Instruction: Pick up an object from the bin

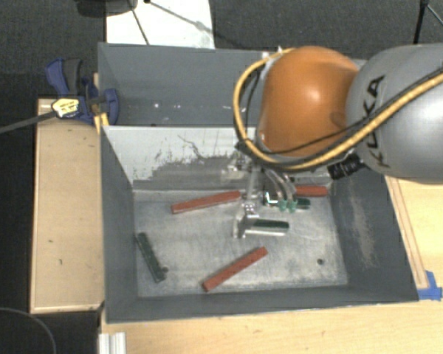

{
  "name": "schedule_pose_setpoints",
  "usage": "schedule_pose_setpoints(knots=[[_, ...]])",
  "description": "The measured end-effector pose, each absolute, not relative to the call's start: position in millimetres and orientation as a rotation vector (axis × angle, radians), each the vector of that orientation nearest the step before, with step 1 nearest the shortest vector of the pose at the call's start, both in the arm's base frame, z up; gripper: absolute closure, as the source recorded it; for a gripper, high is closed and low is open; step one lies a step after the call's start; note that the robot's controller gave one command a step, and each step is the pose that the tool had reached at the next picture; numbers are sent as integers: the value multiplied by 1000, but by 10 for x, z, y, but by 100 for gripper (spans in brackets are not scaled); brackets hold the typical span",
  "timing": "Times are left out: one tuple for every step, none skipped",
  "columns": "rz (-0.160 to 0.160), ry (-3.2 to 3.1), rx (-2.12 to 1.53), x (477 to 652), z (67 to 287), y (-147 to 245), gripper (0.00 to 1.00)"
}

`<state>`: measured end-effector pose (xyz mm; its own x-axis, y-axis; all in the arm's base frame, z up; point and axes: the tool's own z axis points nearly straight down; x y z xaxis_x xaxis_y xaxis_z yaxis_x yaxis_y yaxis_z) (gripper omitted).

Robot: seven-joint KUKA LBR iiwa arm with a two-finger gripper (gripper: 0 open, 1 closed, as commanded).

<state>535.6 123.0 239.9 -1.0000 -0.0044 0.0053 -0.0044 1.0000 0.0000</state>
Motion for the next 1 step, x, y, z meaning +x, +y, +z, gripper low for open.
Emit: schedule_pose_setpoints(knots=[[-2,-3144,1,5372,2442,1223,0]])
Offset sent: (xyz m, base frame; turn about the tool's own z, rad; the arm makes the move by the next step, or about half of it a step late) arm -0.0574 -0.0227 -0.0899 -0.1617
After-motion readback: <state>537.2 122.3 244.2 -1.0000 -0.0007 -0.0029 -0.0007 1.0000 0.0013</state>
